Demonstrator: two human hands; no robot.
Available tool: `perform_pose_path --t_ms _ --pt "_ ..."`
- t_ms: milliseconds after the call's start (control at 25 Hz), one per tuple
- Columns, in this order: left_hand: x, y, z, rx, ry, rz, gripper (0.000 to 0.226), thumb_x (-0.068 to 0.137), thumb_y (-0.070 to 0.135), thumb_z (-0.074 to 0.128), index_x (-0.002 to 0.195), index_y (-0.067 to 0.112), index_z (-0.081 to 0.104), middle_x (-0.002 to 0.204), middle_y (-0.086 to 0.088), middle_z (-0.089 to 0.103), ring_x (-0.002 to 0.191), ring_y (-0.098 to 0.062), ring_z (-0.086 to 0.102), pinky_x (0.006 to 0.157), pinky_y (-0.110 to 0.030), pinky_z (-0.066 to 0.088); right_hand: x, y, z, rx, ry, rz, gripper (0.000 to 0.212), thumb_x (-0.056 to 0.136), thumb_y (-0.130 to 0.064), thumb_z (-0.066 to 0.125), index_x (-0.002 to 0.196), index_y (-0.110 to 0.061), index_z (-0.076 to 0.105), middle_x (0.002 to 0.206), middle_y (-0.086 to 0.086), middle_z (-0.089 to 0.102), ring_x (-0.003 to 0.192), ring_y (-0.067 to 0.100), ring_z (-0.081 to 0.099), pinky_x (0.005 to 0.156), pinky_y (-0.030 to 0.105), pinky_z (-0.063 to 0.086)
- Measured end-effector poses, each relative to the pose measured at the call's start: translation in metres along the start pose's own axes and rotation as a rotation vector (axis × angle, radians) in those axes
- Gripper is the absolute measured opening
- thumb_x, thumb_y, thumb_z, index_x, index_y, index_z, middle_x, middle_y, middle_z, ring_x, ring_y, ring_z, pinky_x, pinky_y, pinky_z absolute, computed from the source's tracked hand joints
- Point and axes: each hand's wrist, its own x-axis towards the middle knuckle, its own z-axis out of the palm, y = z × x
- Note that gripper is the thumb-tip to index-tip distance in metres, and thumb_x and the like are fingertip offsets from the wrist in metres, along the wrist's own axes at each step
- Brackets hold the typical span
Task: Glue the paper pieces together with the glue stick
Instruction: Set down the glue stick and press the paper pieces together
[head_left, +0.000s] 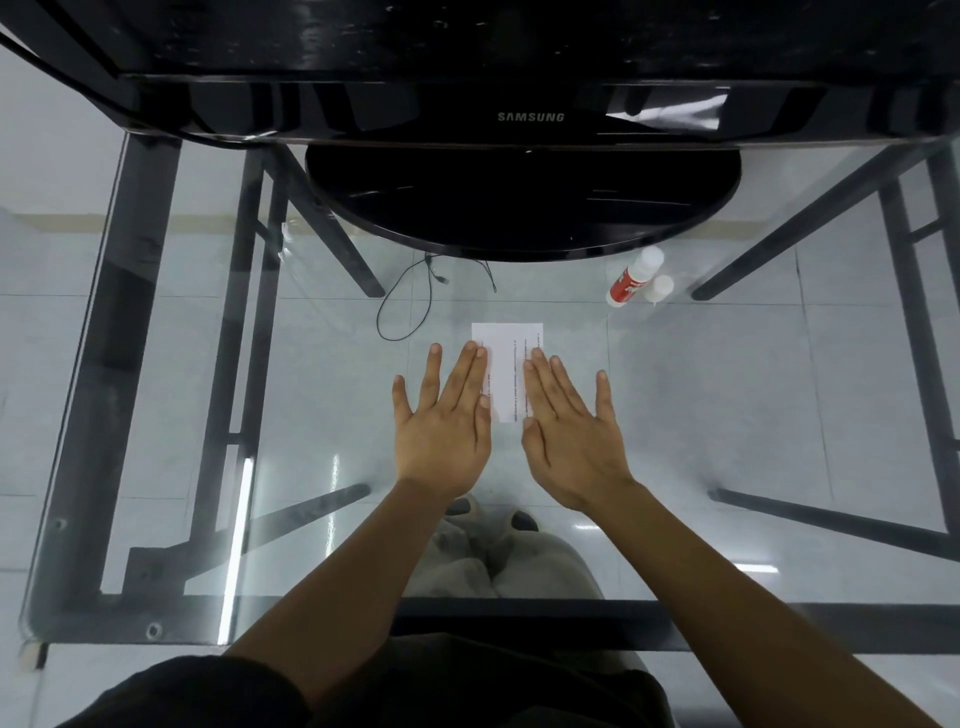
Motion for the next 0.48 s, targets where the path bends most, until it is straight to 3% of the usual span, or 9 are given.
perform_pose_path --t_ms 160,360,480 --pt "-0.001 -0.001 0.000 -0.004 0.001 0.006 0.052 0.097 0.042 0.004 0.145 0.029 -0.011 0.147 0.016 -0.021 0.140 -0.018 -0.017 0.110 -0.050 -0.006 0.016 -0.015 -0.002 -0.002 0.000 -0.022 0.058 0.094 -0.044 0.008 0.143 -0.022 -0.016 0.154 -0.004 -0.016 0.133 0.009 -0.029 0.102 0.041 -0.030" --pt "0.000 0.000 -0.001 -0.027 -0.008 -0.002 0.052 0.096 0.041 0.004 0.144 0.030 -0.014 0.147 0.017 -0.019 0.140 -0.016 -0.020 0.110 -0.050 -0.007 0.018 0.007 -0.006 -0.036 0.053 0.116 0.061 0.092 -0.045 0.005 0.146 -0.020 -0.009 0.156 -0.003 -0.009 0.141 0.015 -0.016 0.100 0.042 -0.033" --pt "-0.001 0.000 -0.002 -0.026 -0.008 -0.004 0.052 0.096 0.040 0.003 0.145 0.030 -0.011 0.149 0.016 -0.014 0.141 -0.017 -0.016 0.110 -0.050 -0.004 0.023 -0.006 -0.009 -0.024 0.061 0.019 0.059 0.094 -0.042 0.009 0.146 -0.019 -0.007 0.155 -0.003 -0.009 0.137 0.011 -0.022 0.102 0.041 -0.032"
